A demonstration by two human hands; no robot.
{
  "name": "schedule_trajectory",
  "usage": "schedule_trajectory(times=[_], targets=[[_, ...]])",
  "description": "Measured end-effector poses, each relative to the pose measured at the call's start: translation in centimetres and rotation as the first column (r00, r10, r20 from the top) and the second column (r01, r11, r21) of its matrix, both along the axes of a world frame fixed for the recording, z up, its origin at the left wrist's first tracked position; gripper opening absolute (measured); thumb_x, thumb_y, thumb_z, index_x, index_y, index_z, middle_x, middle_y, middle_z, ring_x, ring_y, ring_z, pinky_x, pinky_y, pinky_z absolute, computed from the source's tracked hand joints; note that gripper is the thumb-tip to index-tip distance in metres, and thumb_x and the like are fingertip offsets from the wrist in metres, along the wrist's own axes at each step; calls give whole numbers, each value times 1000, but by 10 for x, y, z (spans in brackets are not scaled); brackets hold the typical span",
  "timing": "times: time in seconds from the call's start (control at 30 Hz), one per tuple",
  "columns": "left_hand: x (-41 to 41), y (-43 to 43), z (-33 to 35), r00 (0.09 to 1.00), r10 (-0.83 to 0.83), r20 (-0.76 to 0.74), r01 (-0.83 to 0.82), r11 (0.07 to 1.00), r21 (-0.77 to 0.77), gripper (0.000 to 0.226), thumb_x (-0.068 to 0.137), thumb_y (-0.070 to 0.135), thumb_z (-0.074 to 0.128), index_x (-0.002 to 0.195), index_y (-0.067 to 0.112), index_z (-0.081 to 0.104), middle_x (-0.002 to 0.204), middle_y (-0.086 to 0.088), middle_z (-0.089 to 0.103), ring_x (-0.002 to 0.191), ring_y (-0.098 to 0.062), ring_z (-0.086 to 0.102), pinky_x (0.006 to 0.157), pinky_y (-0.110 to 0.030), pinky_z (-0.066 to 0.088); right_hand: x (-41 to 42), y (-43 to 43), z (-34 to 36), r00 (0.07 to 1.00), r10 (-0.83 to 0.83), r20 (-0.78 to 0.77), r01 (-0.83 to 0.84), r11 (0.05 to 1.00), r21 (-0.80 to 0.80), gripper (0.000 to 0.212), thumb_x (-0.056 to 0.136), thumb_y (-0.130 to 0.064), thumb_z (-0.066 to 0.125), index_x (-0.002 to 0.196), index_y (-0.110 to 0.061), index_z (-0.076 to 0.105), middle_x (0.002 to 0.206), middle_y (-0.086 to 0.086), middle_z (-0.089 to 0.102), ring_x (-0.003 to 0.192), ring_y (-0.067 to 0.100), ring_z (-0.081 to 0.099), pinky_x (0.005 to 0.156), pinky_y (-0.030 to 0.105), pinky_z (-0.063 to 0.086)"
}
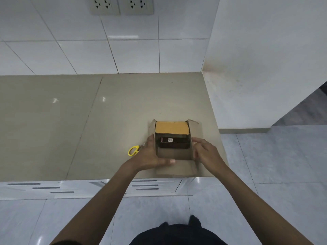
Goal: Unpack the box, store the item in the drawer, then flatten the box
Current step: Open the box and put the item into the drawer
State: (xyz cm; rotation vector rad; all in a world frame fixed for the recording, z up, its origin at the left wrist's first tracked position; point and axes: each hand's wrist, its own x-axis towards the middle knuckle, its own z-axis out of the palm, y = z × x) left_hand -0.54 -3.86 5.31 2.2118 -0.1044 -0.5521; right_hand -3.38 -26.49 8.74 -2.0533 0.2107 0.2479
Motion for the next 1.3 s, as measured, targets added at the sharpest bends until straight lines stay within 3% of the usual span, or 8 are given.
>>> schedule_trajectory(times=[0.1, 0.2, 0.37, 0.47, 0.6, 0.77, 1.03, 1.3], targets=[[-1, -6, -15, 991, 14, 130, -31, 991, 128, 133, 43, 68, 79, 148, 26, 8, 146, -1, 41, 133, -23, 40, 104, -43, 42, 4, -3, -17, 968, 233, 97, -196, 936, -291, 22, 93, -15, 47, 98, -16, 69, 127, -2, 44, 115, 18, 40, 93, 30, 37], [-2, -8, -18, 979, 50, 196, -69, 993, 93, 122, 45, 57, 81, 145, 25, 19, 136, -1, 52, 126, -22, 48, 97, -41, 47, 20, -2, -20, 912, 390, 130, -250, 777, -577, 44, 88, -14, 51, 129, -27, 54, 133, 7, 38, 111, 31, 41, 88, 41, 47], [-2, -9, -21, 981, 54, 187, -77, 990, 121, 119, 47, 54, 81, 143, 17, 22, 134, -3, 54, 124, -24, 49, 98, -38, 45, 68, 6, -11, 926, 333, 180, -129, 723, -678, 57, 93, -26, 50, 145, -31, 30, 146, 18, 27, 124, 40, 37, 93, 51, 46], [-3, -11, -22, 984, 72, 165, -97, 985, 142, 127, 45, 58, 77, 147, 16, 15, 137, -6, 52, 126, -26, 47, 99, -39, 44, 93, 11, -16, 947, 308, 93, -141, 657, -741, 46, 96, -38, 44, 141, -28, 37, 155, 14, 17, 130, 40, 30, 100, 53, 37], [-4, -13, -23, 982, 89, 167, -114, 982, 150, 129, 46, 56, 78, 149, 13, 12, 138, -8, 51, 127, -27, 46, 99, -38, 44, 109, 19, -25, 950, 312, 13, -205, 653, -729, 43, 96, -41, 41, 126, -11, 52, 150, 10, 33, 127, 37, 32, 99, 48, 35], [5, -21, -19, 977, 146, 157, -166, 978, 123, 124, 55, 41, 86, 150, 12, 12, 136, -9, 54, 125, -28, 49, 93, -29, 41, 105, 18, -25, 930, 363, 62, -236, 715, -658, 60, 83, -45, 63, 132, -16, 43, 159, 12, 9, 137, 42, 21, 105, 57, 31], [29, -30, -8, 987, 136, 89, -150, 973, 174, 128, 60, 38, 85, 152, 22, -3, 143, -12, 46, 125, -38, 42, 98, -41, 43, 98, -2, -43, 921, 388, 41, -254, 676, -692, 42, 76, -33, 74, 110, -12, 61, 161, 8, -5, 146, 37, -2, 110, 59, 27], [7, -38, -20, 875, 389, 288, -423, 904, 63, 102, 63, 30, 86, 147, 13, 30, 141, -12, 45, 128, -31, 43, 102, -33, 35, 82, -1, -25, 910, 258, 325, -112, 906, -407, 43, 71, -38, 67, 105, -13, 54, 139, 18, 46, 129, 37, 41, 105, 53, 35]])
